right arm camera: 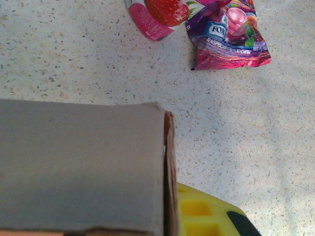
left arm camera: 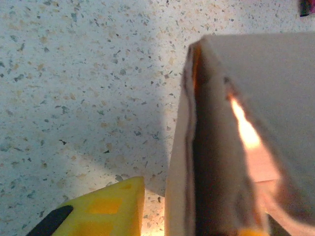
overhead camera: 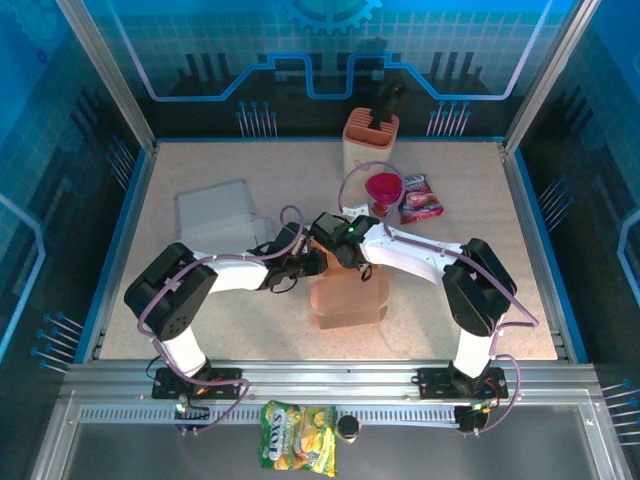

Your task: Fold the paper box

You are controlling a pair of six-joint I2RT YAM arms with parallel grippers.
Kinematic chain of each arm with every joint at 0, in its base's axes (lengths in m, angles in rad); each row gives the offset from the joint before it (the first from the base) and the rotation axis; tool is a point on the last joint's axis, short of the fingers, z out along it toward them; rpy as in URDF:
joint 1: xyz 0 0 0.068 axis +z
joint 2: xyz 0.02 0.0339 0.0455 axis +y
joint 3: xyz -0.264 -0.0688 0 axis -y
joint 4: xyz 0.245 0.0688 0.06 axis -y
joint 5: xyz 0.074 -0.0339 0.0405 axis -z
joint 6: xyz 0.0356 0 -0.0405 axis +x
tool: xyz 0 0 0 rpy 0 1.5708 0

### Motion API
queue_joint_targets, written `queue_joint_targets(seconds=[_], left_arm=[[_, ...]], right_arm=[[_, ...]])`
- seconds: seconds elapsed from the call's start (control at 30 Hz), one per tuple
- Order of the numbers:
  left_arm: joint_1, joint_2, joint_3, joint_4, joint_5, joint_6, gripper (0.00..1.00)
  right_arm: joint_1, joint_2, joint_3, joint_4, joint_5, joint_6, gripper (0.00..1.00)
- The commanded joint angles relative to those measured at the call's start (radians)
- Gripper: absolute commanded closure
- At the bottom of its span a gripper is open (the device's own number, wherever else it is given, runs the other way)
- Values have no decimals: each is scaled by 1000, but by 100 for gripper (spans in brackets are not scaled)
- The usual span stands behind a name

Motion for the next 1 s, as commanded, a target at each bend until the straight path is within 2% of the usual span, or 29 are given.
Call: queue_joint_targets(seconds=[0.0, 0.13, 0.4, 0.57, 0.63, 0.7, 0.77, 0.9, 0.97], left_arm=[[-9, 37, 9, -71, -61, -2, 77], [-30, 36, 23, -107, -117, -6, 81], [-72, 30, 56, -214, -257, -56, 100], [-97, 42, 89, -316, -352, -121, 100], [-101, 42, 91, -326, -358, -138, 100], [-102, 45, 86, -310, -348, -143, 86], [-102, 52, 92, -313, -345, -142, 81], [-101, 68, 108, -323, -345, -133, 82], [-103, 67, 109, -330, -355, -136, 86]], right_arm=[[4, -3, 0, -24, 27, 29, 100], [5, -3, -4, -24, 27, 30, 100], [5, 0, -4, -25, 25, 32, 100], [5, 8, 0, -31, 24, 35, 100], [4, 9, -3, -31, 24, 35, 100], [4, 8, -2, -31, 24, 33, 100], [4, 7, -3, -28, 23, 32, 100], [4, 6, -4, -27, 21, 32, 100], [5, 5, -4, -25, 19, 31, 100]])
